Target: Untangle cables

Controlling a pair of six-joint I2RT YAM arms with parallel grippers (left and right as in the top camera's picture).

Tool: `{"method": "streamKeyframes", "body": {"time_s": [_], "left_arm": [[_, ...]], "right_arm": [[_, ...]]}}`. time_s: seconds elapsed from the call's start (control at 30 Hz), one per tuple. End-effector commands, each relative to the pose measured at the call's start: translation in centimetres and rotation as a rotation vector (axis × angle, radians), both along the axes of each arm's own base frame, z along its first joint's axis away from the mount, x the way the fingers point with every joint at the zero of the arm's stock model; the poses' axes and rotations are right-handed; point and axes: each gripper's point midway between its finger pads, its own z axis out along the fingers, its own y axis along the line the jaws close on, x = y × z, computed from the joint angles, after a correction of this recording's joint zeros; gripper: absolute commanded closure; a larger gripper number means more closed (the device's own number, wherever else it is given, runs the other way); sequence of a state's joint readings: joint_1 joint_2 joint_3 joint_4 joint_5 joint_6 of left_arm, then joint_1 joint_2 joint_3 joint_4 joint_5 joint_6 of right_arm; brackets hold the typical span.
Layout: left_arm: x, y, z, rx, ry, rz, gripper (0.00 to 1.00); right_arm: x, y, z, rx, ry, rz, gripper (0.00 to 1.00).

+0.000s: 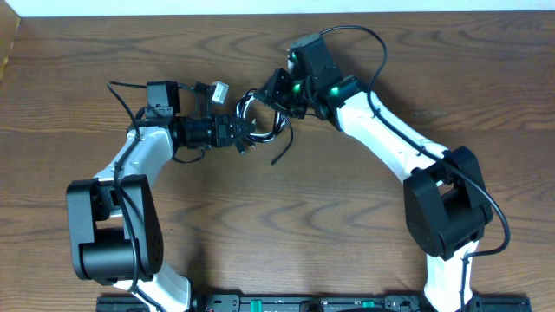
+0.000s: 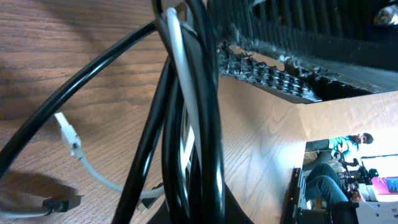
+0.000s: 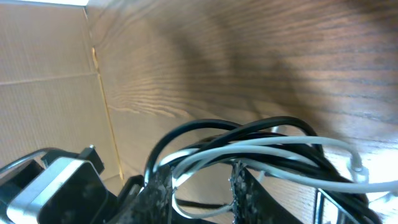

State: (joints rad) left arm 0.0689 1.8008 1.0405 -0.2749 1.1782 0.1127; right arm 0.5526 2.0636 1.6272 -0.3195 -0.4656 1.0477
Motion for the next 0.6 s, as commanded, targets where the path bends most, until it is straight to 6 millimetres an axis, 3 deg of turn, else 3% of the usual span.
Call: {"method": "streamKeyframes", "body": {"time_s": [0.0, 0.17, 0.57], "left_arm": [[0.0, -0.2, 0.7, -0.005, -0.042, -0.019, 0.93], [0.0, -0.2, 0.7, -0.005, -0.043, -0.019, 0.92], [0.1, -0.2, 0.8, -0.005, -0.051, -0.019, 0.93]], "right_arm": [[0.5, 0.2, 0.9, -0.004, -0.035, -0.041, 0.69], [0.2, 0.8, 1.1, 0.034, 0.023, -0.087, 0.63], [-0.8, 1.7, 0.9, 0.064, 0.109, -0.131, 0.73]]}}
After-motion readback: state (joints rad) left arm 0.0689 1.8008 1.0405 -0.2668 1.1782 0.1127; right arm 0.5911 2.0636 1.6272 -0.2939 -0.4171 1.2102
